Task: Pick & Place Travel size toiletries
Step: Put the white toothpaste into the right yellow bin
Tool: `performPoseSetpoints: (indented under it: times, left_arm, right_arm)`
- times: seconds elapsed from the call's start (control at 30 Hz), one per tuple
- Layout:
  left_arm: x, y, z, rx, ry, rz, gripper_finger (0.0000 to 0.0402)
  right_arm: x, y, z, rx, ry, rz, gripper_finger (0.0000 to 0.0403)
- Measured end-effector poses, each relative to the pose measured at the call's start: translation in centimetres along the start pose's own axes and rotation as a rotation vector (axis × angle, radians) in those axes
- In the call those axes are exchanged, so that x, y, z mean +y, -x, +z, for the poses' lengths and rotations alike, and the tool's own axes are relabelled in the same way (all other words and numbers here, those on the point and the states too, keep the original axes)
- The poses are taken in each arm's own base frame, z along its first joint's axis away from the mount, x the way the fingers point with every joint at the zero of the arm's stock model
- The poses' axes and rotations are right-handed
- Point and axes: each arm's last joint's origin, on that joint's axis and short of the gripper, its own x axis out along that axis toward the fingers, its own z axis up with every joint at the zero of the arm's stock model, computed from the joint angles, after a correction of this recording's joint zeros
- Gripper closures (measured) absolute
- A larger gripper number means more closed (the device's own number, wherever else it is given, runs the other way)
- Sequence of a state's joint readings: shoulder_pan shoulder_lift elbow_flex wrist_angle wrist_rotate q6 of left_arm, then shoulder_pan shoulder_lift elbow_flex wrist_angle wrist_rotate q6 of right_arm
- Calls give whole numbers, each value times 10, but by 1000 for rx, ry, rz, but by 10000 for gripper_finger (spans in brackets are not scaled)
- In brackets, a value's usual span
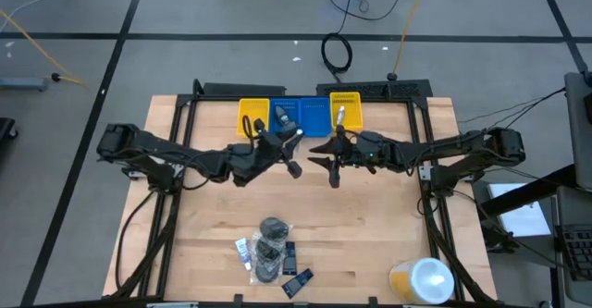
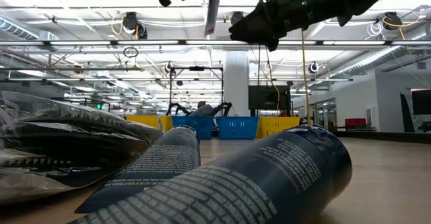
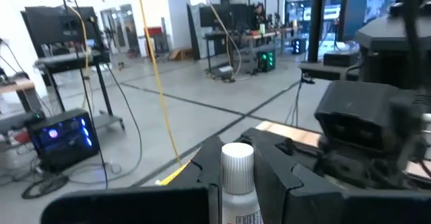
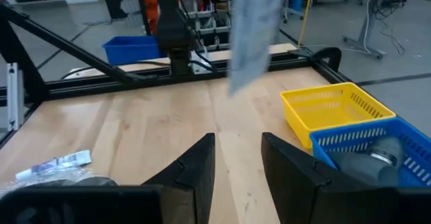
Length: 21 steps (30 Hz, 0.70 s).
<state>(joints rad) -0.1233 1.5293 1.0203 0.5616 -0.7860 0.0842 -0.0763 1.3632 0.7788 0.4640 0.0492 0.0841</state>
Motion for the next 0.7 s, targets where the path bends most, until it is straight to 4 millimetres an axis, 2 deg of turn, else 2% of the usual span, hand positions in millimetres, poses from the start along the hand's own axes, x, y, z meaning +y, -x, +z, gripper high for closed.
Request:
performPoseSetpoints:
  times: [0.17,0.37,0.7]
  left_arm:
    - [-3,-9,-7,-40,26,10,362]
    - [-8,-14,-16,-45,27,28,362]
    - [-3,-21,-18,-54,60,43,362]
  right_arm:
    - [0,0,0,-1,0,-6,287]
    - [-3,0,1,-20,-1,-106,287]
    - [-2,-4,2,-63,-34,-98,287]
